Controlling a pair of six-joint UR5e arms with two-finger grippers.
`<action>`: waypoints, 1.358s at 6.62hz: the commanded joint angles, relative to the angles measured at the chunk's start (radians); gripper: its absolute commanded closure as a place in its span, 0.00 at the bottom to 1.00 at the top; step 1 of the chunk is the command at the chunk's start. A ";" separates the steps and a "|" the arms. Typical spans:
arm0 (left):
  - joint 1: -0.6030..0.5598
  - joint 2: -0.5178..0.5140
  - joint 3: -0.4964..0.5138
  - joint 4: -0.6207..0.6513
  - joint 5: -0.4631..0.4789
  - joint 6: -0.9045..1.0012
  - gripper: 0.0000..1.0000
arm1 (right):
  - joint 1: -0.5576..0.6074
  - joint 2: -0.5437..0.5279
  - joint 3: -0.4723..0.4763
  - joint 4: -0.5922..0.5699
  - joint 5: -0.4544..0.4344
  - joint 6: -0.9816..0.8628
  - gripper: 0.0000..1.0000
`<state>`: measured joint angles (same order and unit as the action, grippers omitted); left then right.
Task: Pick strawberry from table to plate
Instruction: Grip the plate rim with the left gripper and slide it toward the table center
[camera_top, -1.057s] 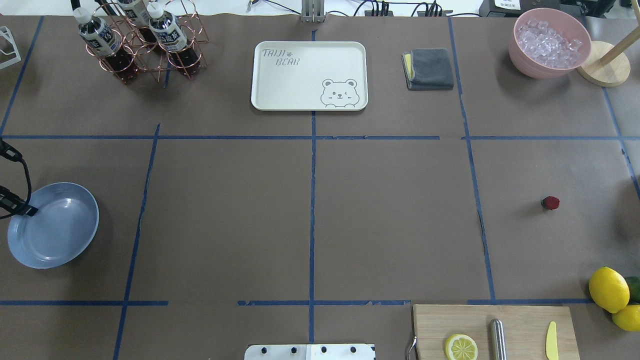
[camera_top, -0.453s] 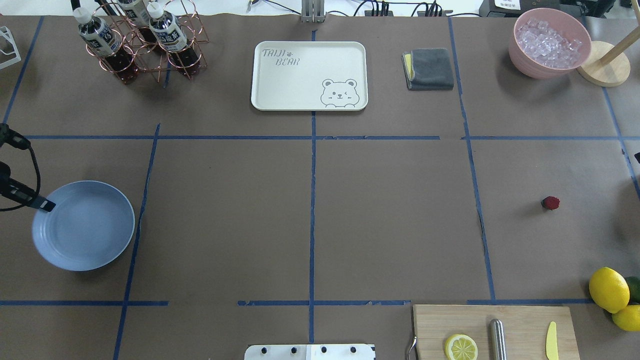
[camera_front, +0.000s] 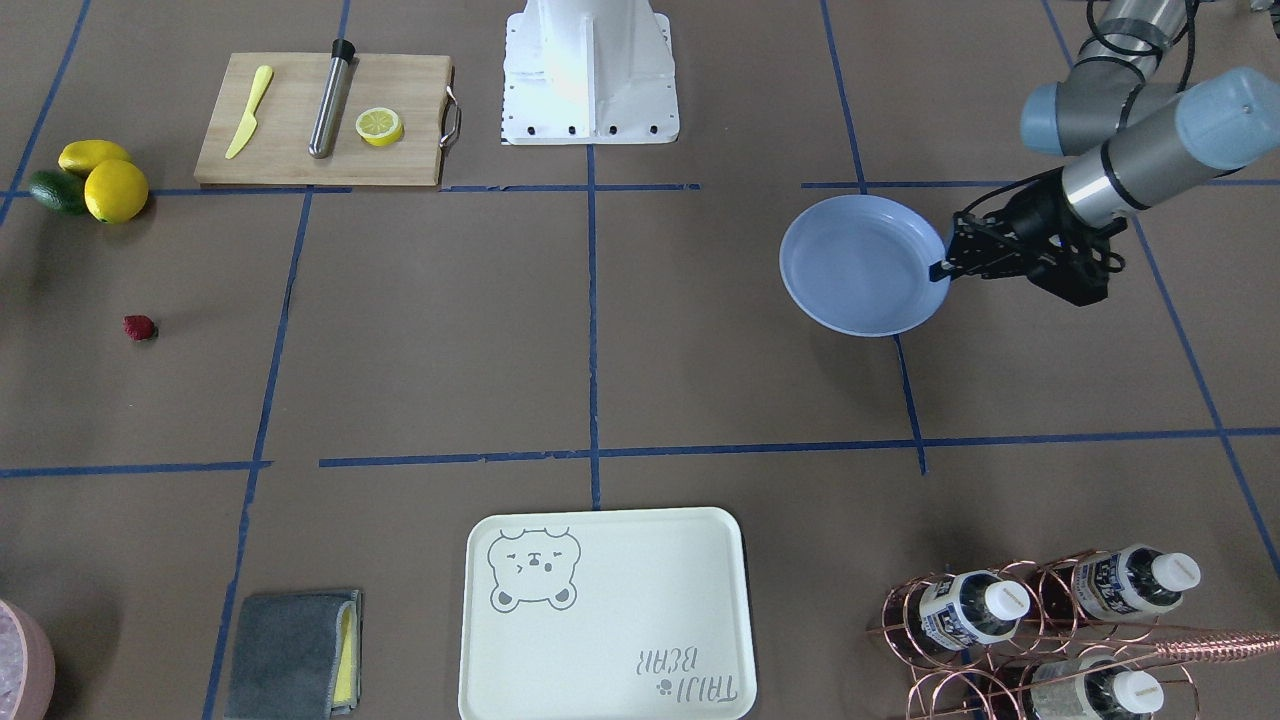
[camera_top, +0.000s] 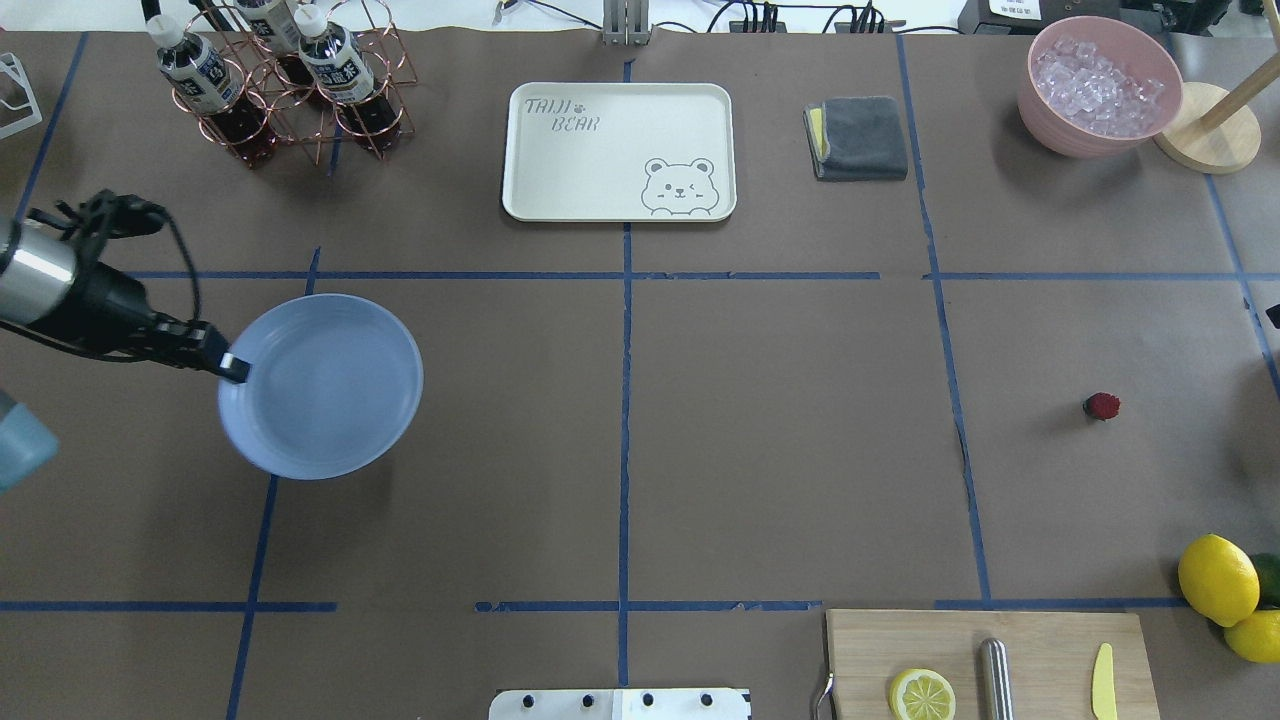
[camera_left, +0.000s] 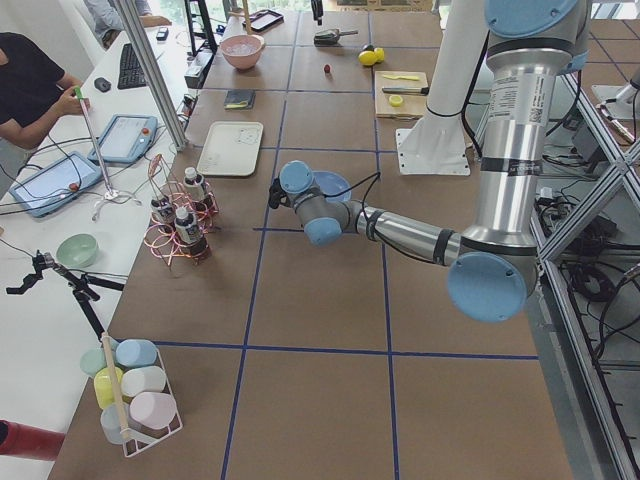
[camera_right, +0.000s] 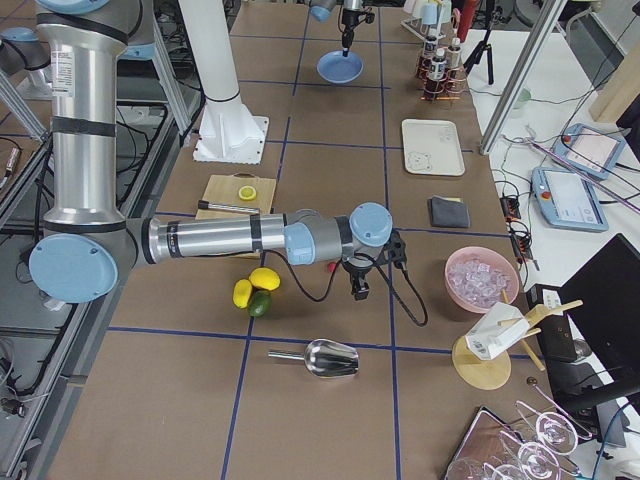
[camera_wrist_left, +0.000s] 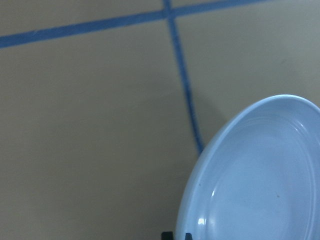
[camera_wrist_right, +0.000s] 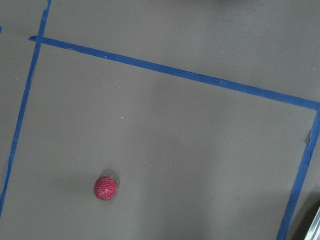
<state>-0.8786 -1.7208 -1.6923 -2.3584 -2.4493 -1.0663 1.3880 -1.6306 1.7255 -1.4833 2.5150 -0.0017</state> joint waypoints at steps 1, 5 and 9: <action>0.238 -0.228 0.061 -0.022 0.212 -0.345 1.00 | -0.006 0.000 -0.001 0.000 -0.002 0.000 0.00; 0.323 -0.365 0.212 -0.018 0.355 -0.380 1.00 | -0.021 0.006 -0.001 0.000 -0.004 0.002 0.00; 0.328 -0.391 0.235 -0.018 0.357 -0.382 1.00 | -0.036 0.011 -0.001 0.000 -0.005 0.020 0.00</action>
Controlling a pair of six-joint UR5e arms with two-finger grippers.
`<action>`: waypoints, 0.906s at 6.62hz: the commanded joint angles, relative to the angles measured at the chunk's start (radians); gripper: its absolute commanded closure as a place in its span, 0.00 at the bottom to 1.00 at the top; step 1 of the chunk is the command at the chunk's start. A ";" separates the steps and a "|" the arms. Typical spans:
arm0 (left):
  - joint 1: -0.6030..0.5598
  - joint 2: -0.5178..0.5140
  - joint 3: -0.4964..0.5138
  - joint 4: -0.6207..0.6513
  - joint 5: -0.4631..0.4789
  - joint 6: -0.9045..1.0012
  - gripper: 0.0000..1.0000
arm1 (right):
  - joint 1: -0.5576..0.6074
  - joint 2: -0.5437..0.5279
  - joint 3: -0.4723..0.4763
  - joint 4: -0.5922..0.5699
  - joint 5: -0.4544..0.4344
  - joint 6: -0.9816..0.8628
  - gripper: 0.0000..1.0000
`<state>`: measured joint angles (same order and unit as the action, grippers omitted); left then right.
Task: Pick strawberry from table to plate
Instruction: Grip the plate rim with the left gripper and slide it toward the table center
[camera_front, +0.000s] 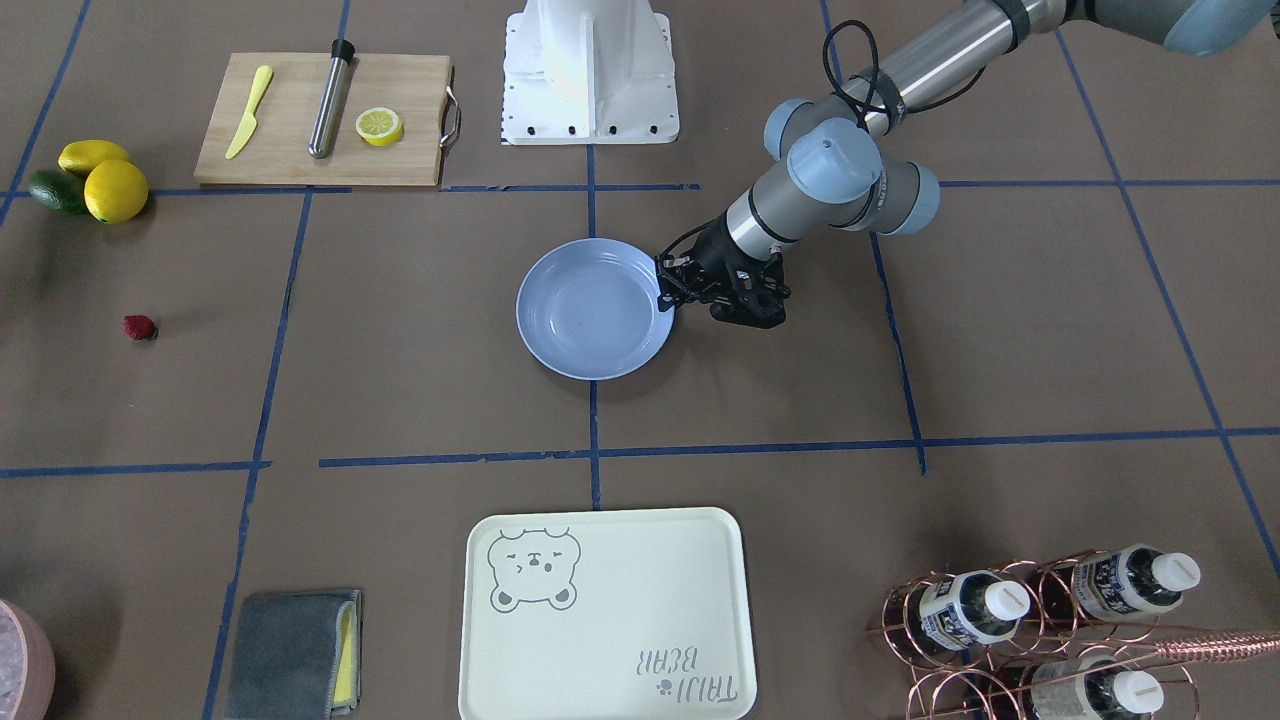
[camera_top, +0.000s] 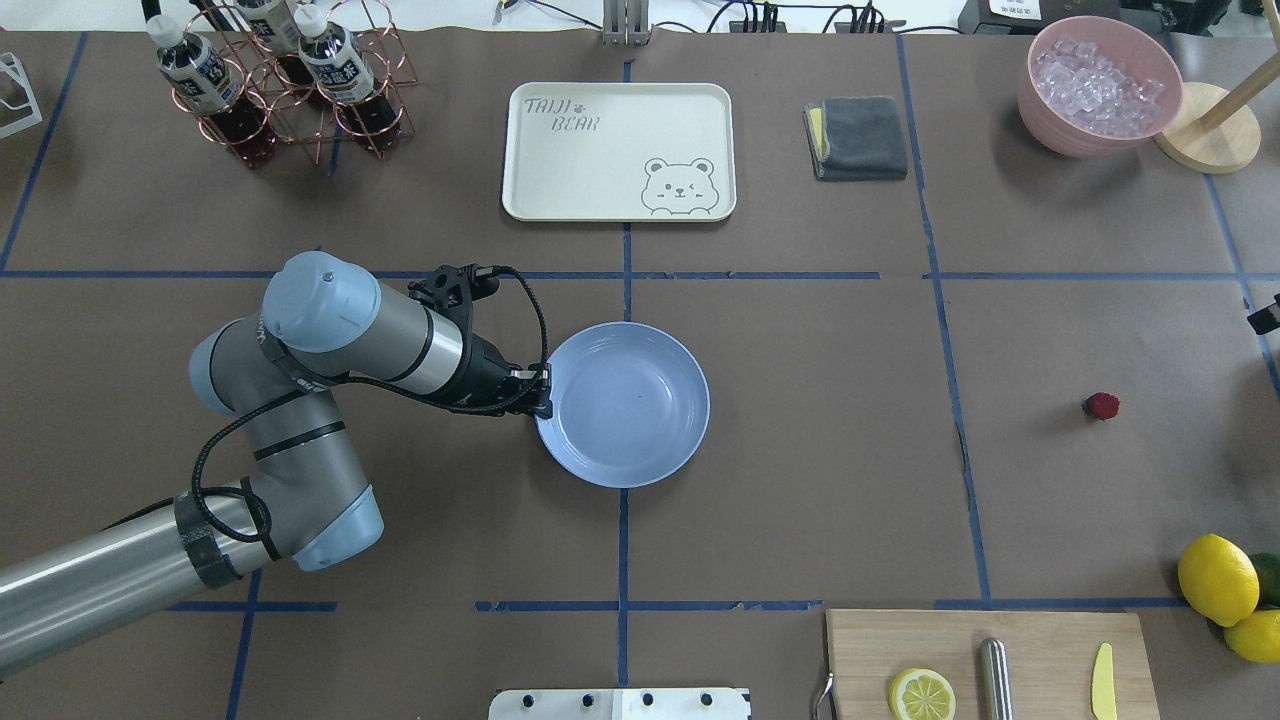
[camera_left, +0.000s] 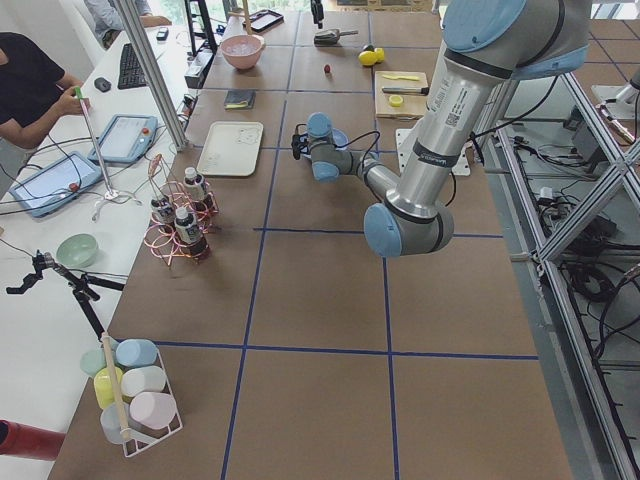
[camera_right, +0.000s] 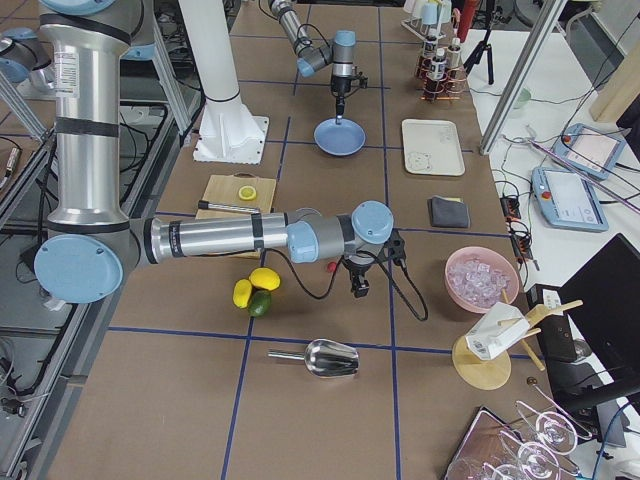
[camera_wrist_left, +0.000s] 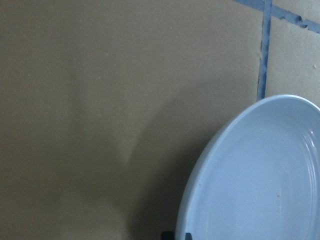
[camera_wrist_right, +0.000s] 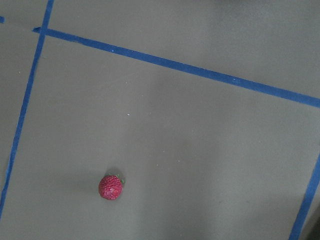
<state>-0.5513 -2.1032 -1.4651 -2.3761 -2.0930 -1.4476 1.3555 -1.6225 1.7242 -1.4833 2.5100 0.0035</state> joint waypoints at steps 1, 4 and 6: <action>0.002 -0.009 0.015 -0.002 0.001 0.000 1.00 | -0.015 0.003 0.000 0.000 -0.002 0.029 0.00; 0.022 -0.011 -0.001 -0.015 0.039 0.001 0.31 | -0.100 0.015 0.006 0.014 -0.039 0.129 0.01; 0.024 -0.011 -0.041 -0.011 0.038 -0.004 0.30 | -0.302 -0.013 -0.017 0.381 -0.252 0.605 0.00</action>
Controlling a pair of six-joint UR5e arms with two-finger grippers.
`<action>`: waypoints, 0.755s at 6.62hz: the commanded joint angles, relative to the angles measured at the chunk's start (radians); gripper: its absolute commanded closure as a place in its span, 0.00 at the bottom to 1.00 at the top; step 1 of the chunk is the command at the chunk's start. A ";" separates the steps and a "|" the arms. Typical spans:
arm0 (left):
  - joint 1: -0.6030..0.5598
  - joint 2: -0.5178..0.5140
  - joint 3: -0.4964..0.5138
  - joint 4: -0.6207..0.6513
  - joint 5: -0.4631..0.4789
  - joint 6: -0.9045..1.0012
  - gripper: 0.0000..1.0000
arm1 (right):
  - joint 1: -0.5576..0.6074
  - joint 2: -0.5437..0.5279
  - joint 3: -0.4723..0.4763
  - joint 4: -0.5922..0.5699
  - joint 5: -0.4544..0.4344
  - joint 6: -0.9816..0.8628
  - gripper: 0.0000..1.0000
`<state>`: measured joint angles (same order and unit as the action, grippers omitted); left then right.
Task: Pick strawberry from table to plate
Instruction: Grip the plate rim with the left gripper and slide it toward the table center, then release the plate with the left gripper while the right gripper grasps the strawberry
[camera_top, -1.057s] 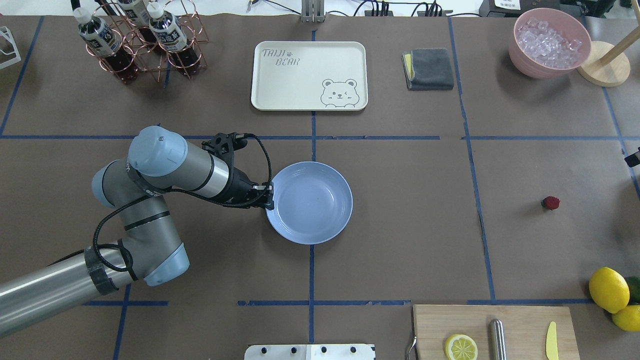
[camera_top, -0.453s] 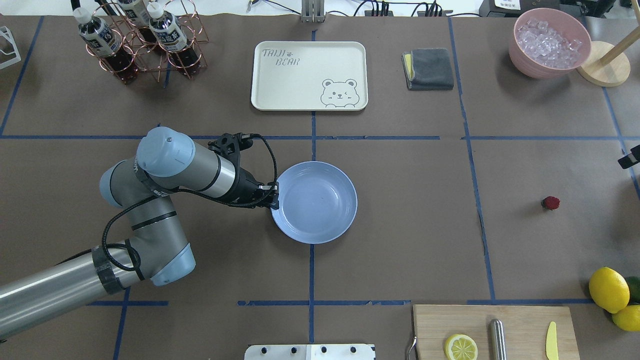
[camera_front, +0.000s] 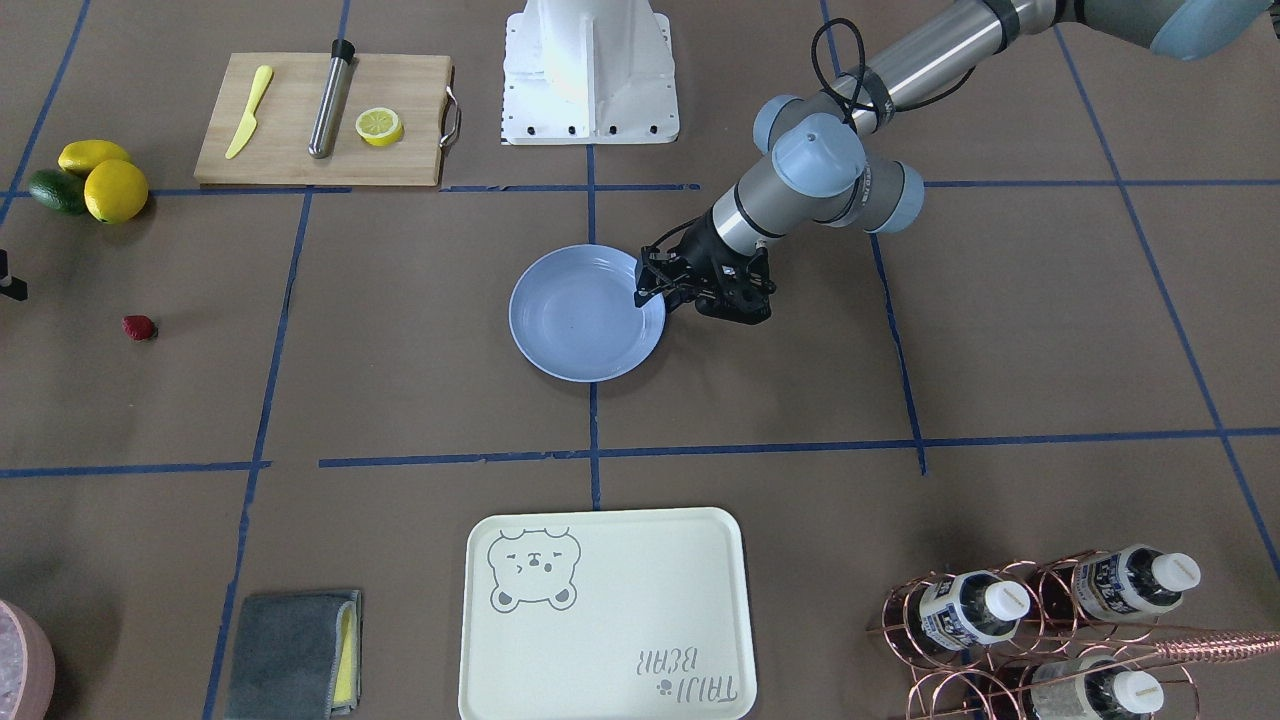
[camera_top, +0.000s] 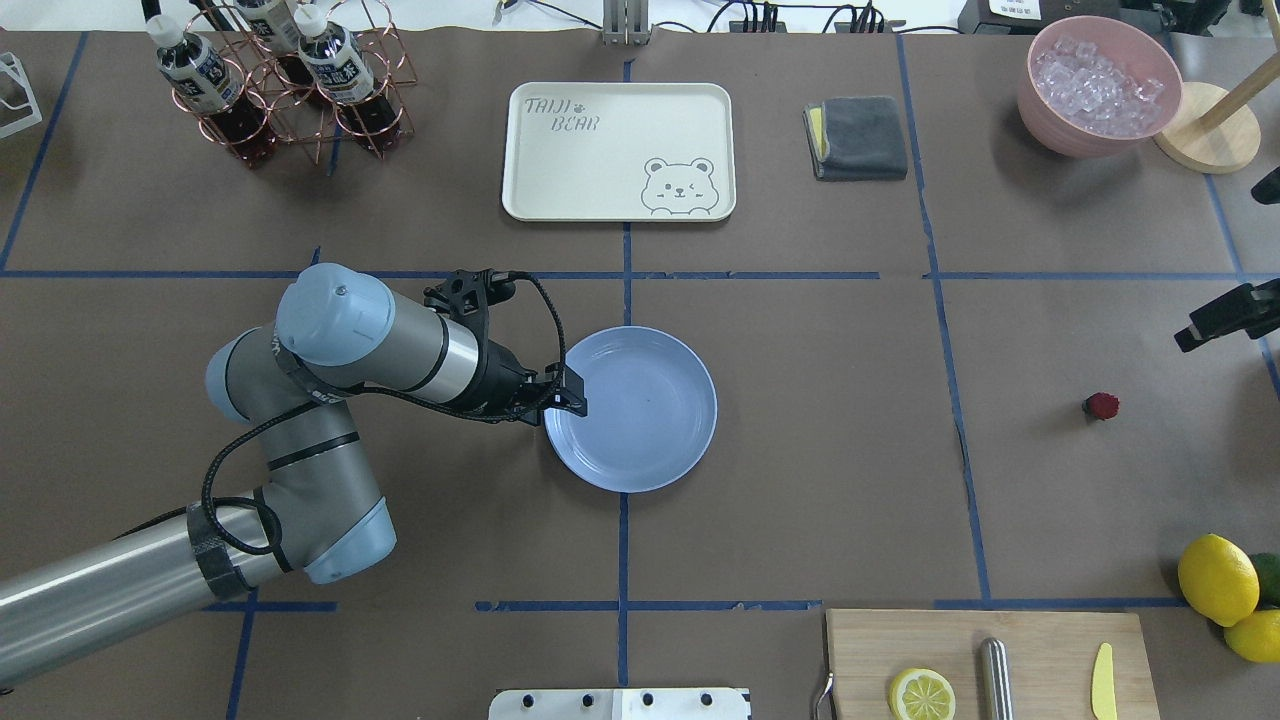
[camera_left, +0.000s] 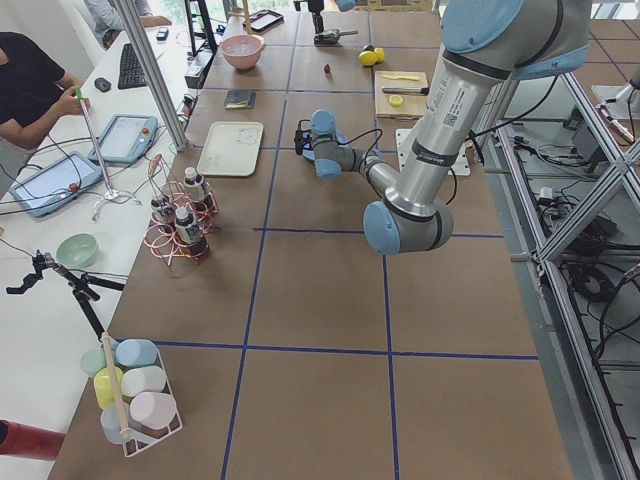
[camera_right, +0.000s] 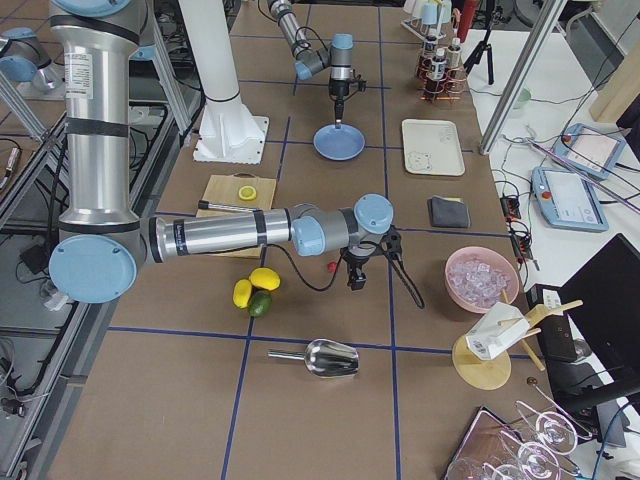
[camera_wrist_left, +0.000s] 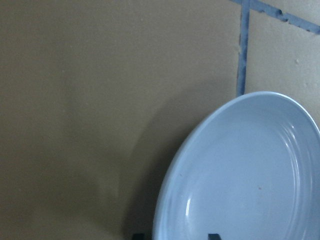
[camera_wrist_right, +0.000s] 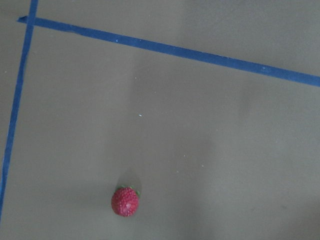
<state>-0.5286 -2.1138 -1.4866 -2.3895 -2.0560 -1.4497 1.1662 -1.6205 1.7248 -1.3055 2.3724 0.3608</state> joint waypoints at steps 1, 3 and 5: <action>0.001 0.000 -0.021 0.003 0.000 -0.001 0.29 | -0.156 -0.019 -0.052 0.304 -0.133 0.336 0.00; 0.001 0.000 -0.024 0.003 0.002 -0.001 0.28 | -0.203 -0.041 -0.071 0.325 -0.150 0.342 0.01; 0.001 0.001 -0.029 0.003 0.002 -0.001 0.27 | -0.229 -0.041 -0.073 0.325 -0.148 0.342 0.01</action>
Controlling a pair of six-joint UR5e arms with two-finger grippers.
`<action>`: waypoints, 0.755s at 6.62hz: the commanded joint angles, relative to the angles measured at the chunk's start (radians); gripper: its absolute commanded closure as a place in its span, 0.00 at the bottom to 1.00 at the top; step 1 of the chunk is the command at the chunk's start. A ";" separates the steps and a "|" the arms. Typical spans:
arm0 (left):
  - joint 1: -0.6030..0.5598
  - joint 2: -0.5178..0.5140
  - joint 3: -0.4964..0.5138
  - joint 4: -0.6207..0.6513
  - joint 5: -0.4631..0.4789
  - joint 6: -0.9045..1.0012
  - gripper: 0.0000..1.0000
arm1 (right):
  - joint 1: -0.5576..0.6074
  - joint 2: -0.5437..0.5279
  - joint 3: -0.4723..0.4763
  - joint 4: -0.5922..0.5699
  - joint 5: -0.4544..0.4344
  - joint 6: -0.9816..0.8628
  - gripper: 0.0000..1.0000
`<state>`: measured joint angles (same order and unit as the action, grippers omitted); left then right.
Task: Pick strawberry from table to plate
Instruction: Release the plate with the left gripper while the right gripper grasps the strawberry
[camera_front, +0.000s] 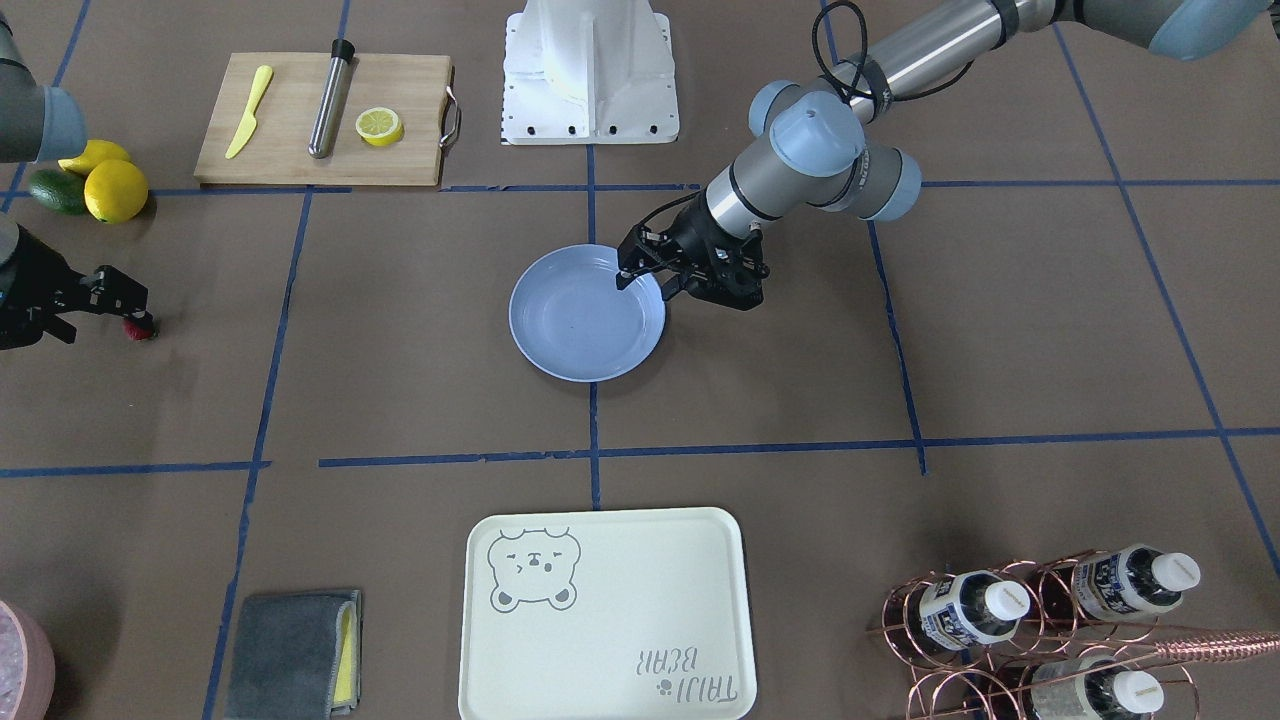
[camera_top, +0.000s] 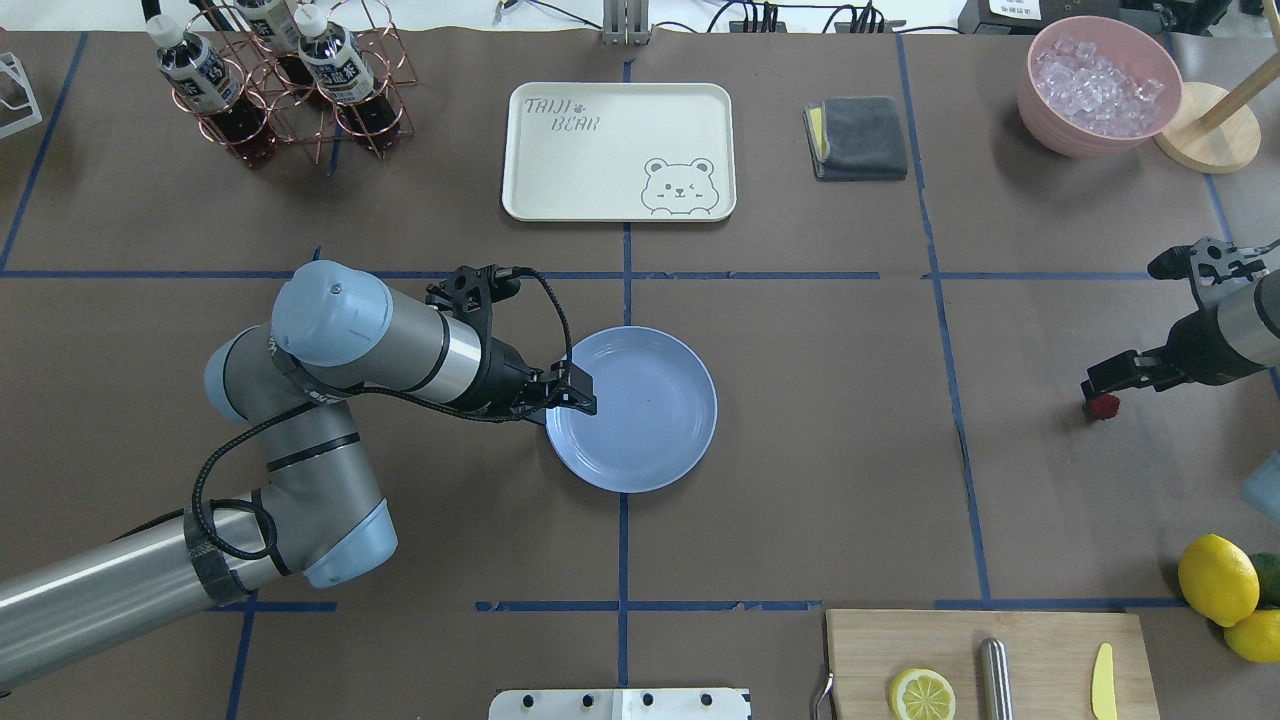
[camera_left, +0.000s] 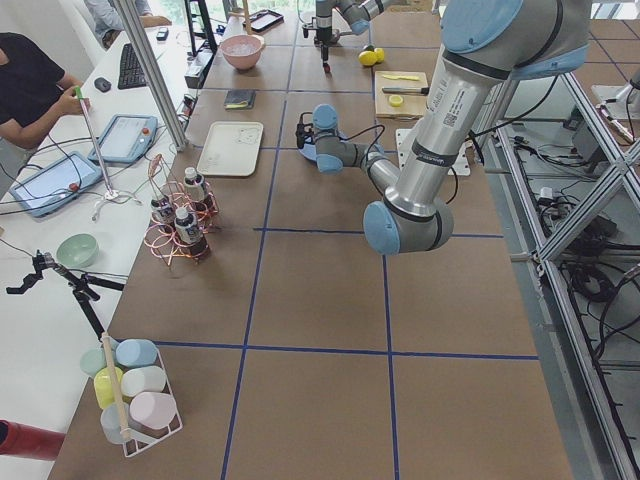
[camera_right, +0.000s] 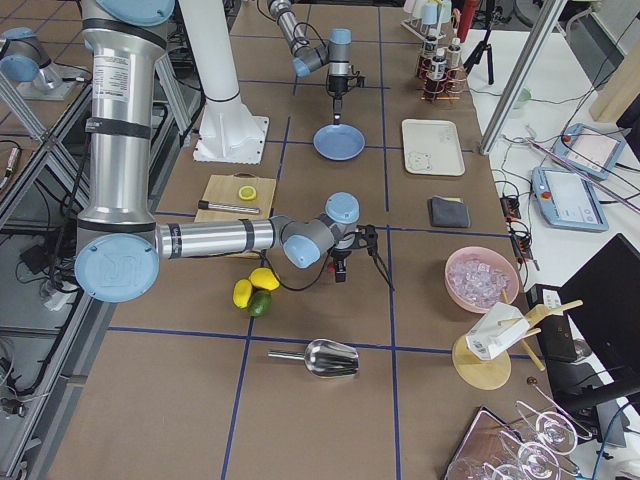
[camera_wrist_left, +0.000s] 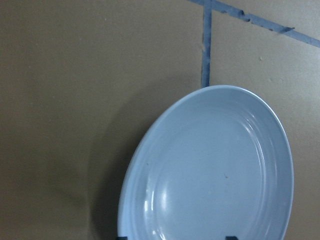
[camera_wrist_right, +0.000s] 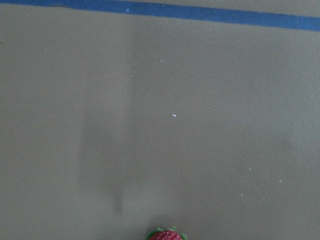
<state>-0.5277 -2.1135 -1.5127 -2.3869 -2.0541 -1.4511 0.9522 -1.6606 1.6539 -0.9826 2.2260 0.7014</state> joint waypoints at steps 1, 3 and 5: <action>0.000 0.006 -0.007 0.000 0.002 0.000 0.27 | -0.033 -0.001 -0.011 0.002 -0.009 0.001 0.04; -0.002 0.045 -0.076 0.006 0.002 -0.002 0.27 | -0.046 0.001 -0.014 0.001 -0.011 0.001 0.35; 0.000 0.047 -0.076 0.006 0.003 -0.002 0.27 | -0.046 0.008 -0.014 0.001 -0.009 -0.002 1.00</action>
<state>-0.5289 -2.0695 -1.5857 -2.3810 -2.0519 -1.4525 0.9075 -1.6566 1.6397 -0.9817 2.2157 0.7010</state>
